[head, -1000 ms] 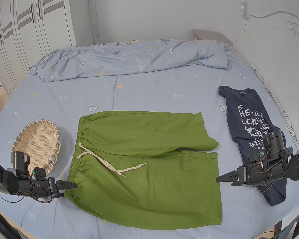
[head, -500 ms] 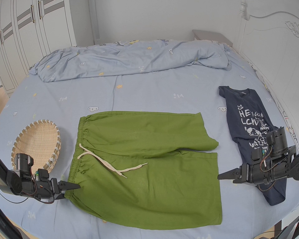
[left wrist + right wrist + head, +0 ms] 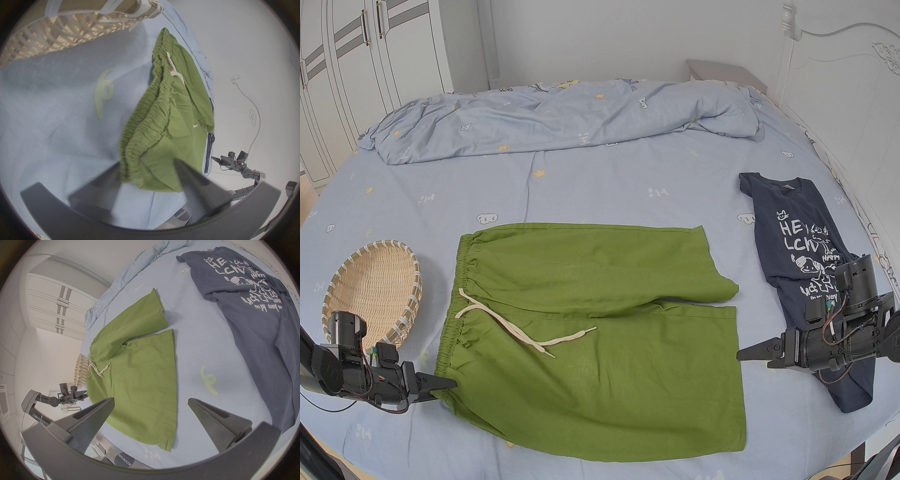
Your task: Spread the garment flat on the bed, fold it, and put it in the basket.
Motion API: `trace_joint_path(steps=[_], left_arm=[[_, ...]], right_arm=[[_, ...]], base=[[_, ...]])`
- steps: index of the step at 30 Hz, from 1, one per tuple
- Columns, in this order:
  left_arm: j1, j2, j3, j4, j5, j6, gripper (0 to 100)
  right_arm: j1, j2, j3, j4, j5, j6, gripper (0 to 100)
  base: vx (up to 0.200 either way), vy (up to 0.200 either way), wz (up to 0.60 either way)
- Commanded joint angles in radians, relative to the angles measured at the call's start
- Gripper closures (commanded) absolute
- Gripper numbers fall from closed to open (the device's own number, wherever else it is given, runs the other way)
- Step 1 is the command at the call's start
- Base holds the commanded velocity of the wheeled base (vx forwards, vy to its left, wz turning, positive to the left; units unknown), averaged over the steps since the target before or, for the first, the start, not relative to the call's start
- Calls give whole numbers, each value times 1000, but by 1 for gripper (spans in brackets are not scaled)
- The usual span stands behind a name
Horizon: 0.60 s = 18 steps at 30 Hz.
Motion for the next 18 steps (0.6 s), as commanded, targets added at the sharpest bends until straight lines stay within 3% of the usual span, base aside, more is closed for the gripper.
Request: trace_joint_path(steps=[1,18], left_arm=[[16,-7,12,-2,5,4,100],[70,-199,190,-2,5,12,100]], right_arm=[[1,2,2,-1,1,0,0],[4,-98,106,13,13,-3,0]], base=[[0,0,0],[0,0,0]])
